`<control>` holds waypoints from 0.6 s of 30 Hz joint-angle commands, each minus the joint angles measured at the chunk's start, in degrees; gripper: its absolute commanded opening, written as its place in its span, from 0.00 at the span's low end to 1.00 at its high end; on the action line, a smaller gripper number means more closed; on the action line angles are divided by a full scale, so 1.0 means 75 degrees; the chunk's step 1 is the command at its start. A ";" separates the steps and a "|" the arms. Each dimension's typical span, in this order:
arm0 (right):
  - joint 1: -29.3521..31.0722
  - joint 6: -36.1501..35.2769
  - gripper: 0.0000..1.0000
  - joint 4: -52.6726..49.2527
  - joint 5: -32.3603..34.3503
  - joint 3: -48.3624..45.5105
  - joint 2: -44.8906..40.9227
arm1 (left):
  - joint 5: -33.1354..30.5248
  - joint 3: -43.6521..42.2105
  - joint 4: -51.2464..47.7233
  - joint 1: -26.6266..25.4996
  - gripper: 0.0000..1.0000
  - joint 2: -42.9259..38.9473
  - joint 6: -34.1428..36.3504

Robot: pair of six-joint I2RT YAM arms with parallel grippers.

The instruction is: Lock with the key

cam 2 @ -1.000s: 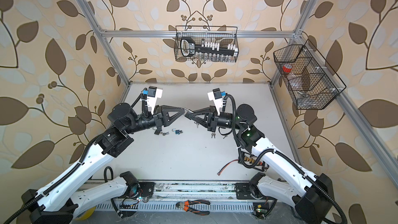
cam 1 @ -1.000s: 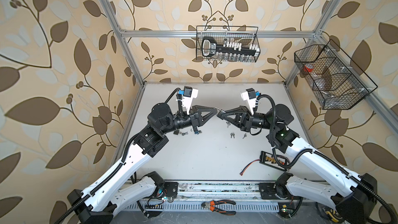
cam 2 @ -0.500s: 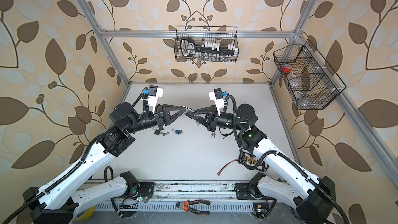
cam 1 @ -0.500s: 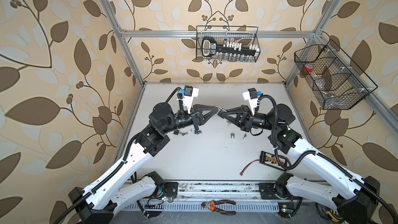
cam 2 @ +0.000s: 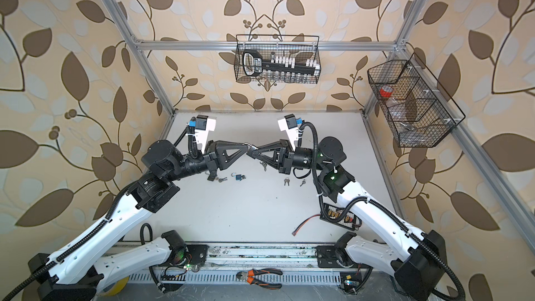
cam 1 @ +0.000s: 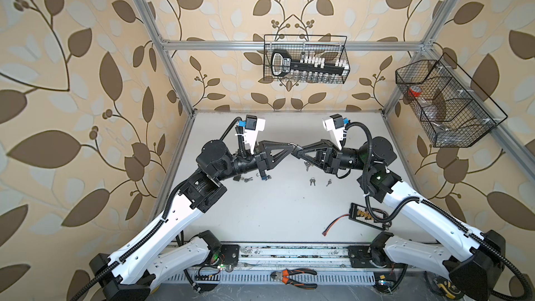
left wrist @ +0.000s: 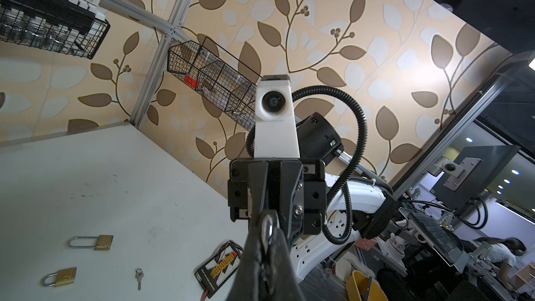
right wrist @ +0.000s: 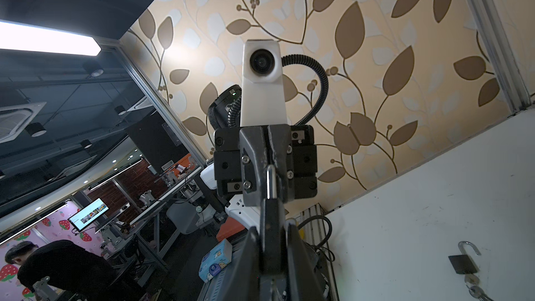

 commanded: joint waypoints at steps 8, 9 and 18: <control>0.0126 -0.0607 0.00 -0.0308 0.0647 0.1475 0.0199 | 0.0415 -0.0411 -0.0967 -0.1500 0.00 0.0860 0.0378; 0.0113 -0.0682 0.00 -0.0375 0.0666 0.1420 0.0138 | 0.0269 -0.0425 -0.1063 -0.1501 0.00 0.0746 0.0408; -0.0193 -0.1388 0.00 -0.1057 0.0511 0.0251 -0.0900 | -0.0812 -0.0151 -0.1537 -0.0659 0.00 -0.0563 0.0459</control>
